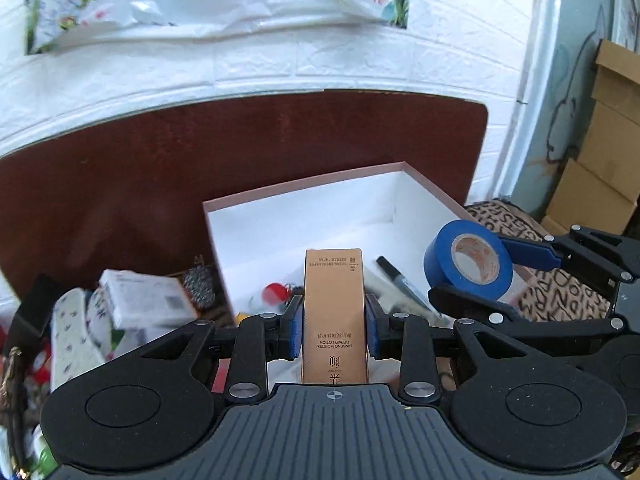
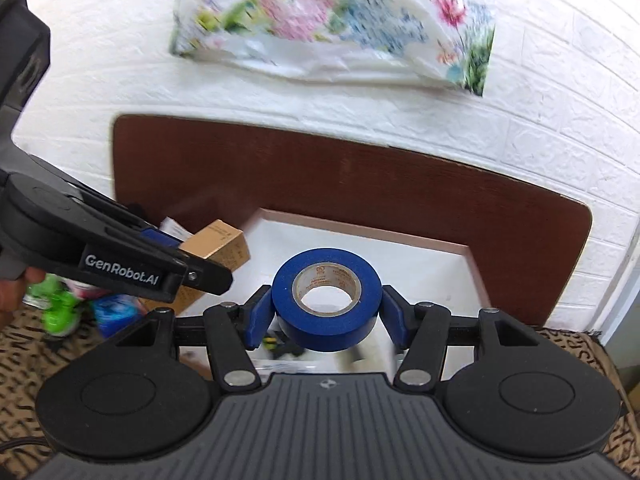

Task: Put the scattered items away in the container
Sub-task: 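Carry the gold box and tape roll into the brown box and open both tools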

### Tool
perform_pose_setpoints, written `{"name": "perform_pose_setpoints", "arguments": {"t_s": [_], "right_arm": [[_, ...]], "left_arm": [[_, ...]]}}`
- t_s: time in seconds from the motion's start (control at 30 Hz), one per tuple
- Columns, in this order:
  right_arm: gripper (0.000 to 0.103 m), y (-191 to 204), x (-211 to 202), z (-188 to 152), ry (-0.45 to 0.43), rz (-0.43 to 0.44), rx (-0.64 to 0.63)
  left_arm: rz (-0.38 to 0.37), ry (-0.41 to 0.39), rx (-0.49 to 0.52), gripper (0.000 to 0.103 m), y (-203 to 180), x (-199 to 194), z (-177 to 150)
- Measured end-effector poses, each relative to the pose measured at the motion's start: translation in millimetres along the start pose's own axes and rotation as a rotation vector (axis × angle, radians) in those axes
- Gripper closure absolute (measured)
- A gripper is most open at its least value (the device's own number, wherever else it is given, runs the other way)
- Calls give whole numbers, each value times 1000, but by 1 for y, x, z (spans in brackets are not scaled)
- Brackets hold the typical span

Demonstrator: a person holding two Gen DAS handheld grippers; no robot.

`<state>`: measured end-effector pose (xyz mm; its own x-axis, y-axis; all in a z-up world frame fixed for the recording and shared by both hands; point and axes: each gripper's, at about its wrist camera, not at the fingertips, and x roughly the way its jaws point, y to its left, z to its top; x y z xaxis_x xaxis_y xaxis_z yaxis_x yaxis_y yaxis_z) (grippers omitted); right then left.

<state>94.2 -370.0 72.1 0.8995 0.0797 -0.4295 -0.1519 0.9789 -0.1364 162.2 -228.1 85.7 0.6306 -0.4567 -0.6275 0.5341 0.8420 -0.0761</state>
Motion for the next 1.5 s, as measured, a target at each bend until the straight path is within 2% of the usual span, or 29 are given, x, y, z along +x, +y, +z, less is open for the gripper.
{"name": "perform_pose_setpoints", "arguments": {"t_s": [0.4,0.6,0.73,0.77,0.8,0.83,0.87,0.9,0.93,1.03,1.13,1.5], "right_arm": [[41,-45,116,3,228,-82,-118],[41,-64,157,1,315,-105,-151],[41,-71,178,-1,350,-128,-164],[41,-72,182,-1,359,-127,-170],[35,-72,185,-2,370,-123,-178],[29,-71,186,-2,372,-126,-192],[16,-70,184,-1,355,-140,-209],[9,-67,180,-1,323,-150,-235],[8,-65,175,-1,292,-154,-263],[4,-60,165,1,266,-144,-280],[3,-57,156,0,263,-134,-268],[0,-40,129,-4,285,-116,-249]], "left_arm": [[4,157,-44,74,7,122,32],[3,184,-32,74,2,162,45],[28,187,-21,72,1,181,49],[35,181,-10,55,0,183,50],[43,166,3,53,-1,184,51],[50,146,14,39,-2,182,51],[48,127,23,22,-3,179,51],[47,99,22,16,-2,174,50],[48,65,16,10,-1,169,50],[27,23,29,8,1,157,48],[56,9,42,2,-1,149,46],[114,-15,80,2,-13,119,31]]}}
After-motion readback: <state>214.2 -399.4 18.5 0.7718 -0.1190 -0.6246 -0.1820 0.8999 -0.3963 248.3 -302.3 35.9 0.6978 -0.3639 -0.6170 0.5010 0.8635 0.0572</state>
